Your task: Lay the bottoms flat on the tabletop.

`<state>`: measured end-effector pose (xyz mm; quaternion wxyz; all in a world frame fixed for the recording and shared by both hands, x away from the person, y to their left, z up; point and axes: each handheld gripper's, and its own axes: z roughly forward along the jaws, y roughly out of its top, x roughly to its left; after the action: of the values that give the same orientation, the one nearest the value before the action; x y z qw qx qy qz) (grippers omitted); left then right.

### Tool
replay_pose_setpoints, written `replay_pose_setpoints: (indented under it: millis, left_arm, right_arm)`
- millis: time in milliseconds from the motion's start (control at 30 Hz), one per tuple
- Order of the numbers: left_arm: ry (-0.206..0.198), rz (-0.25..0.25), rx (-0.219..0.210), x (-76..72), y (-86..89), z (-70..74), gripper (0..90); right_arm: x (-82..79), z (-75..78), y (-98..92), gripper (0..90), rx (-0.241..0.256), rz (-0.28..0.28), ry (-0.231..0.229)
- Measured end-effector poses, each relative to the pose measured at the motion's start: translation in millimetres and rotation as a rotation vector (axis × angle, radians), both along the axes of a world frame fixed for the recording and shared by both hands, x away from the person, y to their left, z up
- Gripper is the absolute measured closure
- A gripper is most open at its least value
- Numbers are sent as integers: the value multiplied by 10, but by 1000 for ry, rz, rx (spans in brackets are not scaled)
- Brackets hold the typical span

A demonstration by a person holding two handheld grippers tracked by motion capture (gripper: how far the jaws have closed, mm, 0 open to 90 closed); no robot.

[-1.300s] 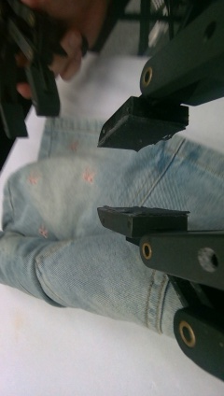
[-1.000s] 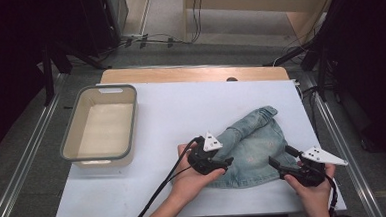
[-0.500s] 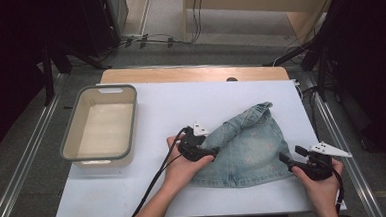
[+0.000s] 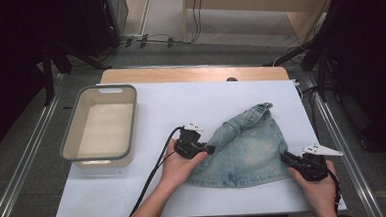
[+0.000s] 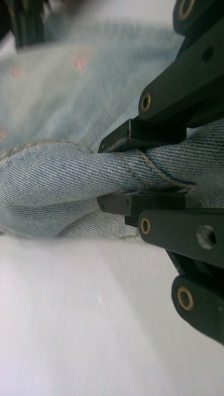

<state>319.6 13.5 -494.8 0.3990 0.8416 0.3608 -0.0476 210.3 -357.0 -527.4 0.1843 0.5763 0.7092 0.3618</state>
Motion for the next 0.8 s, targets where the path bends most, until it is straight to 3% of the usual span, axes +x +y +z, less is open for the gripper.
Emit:
replay_pose_setpoints:
  millis: [200, 300, 467, 500, 567, 667, 733, 800]
  left_arm:
    - [18, -29, -53, -175, -10, 89, 735]
    - [67, -52, -112, -286, -10, 123, 736]
    - [105, -82, -172, -461, -8, 177, 736]
    - [92, -84, -162, -492, -10, 182, 736]
    - [23, -56, -97, -508, 0, 162, 734]
    - [-13, -3, -51, -442, 50, 97, 729]
    - [-31, 5, -32, -411, 68, 88, 719]
    - [-62, 8, 0, -398, 61, 96, 692]
  right_arm:
    - [-100, 39, -118, 841, 61, -1, -1]
    - [-183, 82, -190, 843, 84, 3, -12]
    - [-358, 187, -254, 846, 53, -6, -41]
    - [-385, 199, -269, 846, 53, -10, -43]
    - [-440, 203, -315, 847, 55, -14, -43]
    - [-448, 134, -349, 846, 66, -21, -30]
    - [-430, 114, -336, 833, 63, -26, -34]
    - [-434, 130, -308, 738, 62, -16, -66]
